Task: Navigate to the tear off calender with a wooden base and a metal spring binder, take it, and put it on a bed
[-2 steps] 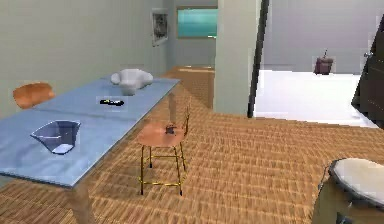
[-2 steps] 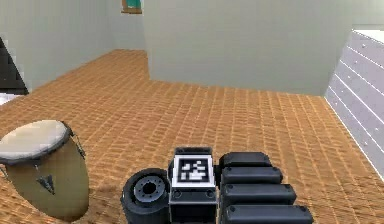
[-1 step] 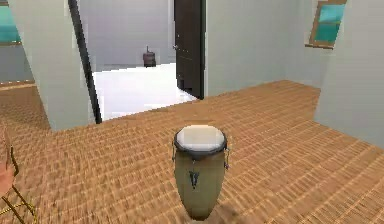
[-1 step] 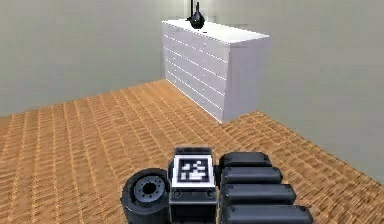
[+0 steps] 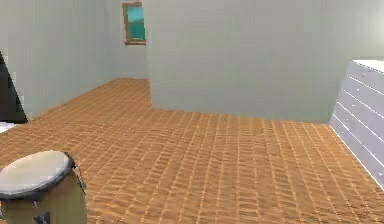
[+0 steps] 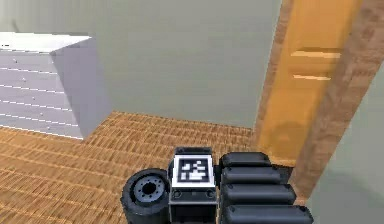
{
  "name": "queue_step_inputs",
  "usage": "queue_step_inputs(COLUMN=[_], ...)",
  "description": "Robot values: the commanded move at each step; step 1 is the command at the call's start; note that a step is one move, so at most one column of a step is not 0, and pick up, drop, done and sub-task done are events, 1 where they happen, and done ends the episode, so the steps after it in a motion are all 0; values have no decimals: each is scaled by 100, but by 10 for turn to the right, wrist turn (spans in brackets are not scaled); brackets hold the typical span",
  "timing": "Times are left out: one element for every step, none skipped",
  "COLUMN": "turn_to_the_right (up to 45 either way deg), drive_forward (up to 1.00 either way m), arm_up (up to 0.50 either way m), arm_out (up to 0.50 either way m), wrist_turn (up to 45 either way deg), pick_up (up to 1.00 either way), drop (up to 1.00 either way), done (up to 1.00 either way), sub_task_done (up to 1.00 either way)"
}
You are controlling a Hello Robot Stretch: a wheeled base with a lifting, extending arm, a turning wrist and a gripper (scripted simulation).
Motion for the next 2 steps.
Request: queue_step_inputs(turn_to_the_right=[180, 0], drive_forward=[0, 15], arm_up=[0, 0], arm_out=[0, 0], wrist_turn=[0, 0], pick_up=[0, 0], drop=[0, 0], done=[0, 0], sub_task_done=[0, 0])
